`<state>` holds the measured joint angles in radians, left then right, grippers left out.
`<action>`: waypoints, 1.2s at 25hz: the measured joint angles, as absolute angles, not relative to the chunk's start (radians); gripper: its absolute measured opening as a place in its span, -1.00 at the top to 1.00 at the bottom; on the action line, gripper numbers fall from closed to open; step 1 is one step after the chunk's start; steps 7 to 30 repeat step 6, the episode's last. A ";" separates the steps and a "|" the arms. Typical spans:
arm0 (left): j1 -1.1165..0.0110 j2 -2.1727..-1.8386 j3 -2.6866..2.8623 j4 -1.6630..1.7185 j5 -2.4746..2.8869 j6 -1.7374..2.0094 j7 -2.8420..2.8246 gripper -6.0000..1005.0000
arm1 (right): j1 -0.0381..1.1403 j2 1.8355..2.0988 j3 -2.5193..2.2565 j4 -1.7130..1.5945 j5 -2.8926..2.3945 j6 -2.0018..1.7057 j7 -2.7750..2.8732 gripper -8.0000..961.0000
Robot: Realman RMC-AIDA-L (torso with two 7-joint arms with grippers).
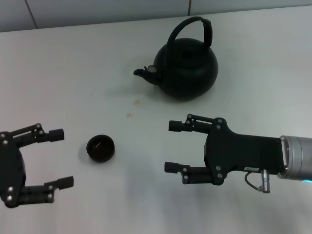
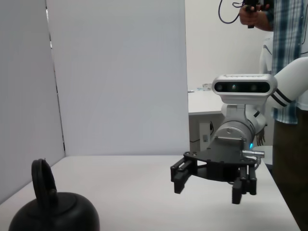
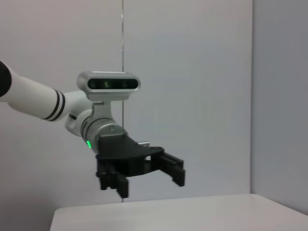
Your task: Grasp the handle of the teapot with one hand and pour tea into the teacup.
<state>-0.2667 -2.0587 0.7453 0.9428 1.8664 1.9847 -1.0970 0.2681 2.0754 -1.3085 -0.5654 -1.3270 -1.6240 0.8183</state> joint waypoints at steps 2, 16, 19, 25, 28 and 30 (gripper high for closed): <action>-0.276 -2.059 0.745 0.940 1.867 1.976 -1.096 -0.67 | 0.269 2.075 -1.309 -0.565 -1.327 -1.624 0.820 -0.61; -0.288 -2.061 0.745 0.938 1.869 1.967 -1.096 -0.67 | 0.274 2.075 -1.309 -0.565 -1.327 -1.625 0.818 -0.61; -0.288 -2.061 0.745 0.938 1.869 1.967 -1.096 -0.67 | 0.274 2.075 -1.309 -0.565 -1.327 -1.625 0.818 -0.61; -0.288 -2.061 0.745 0.938 1.869 1.967 -1.096 -0.67 | 0.274 2.075 -1.309 -0.565 -1.327 -1.625 0.818 -0.61; -0.288 -2.061 0.745 0.938 1.869 1.967 -1.096 -0.67 | 0.274 2.075 -1.309 -0.565 -1.327 -1.625 0.818 -0.61; -0.288 -2.061 0.745 0.938 1.869 1.967 -1.096 -0.67 | 0.274 2.075 -1.309 -0.565 -1.327 -1.625 0.818 -0.61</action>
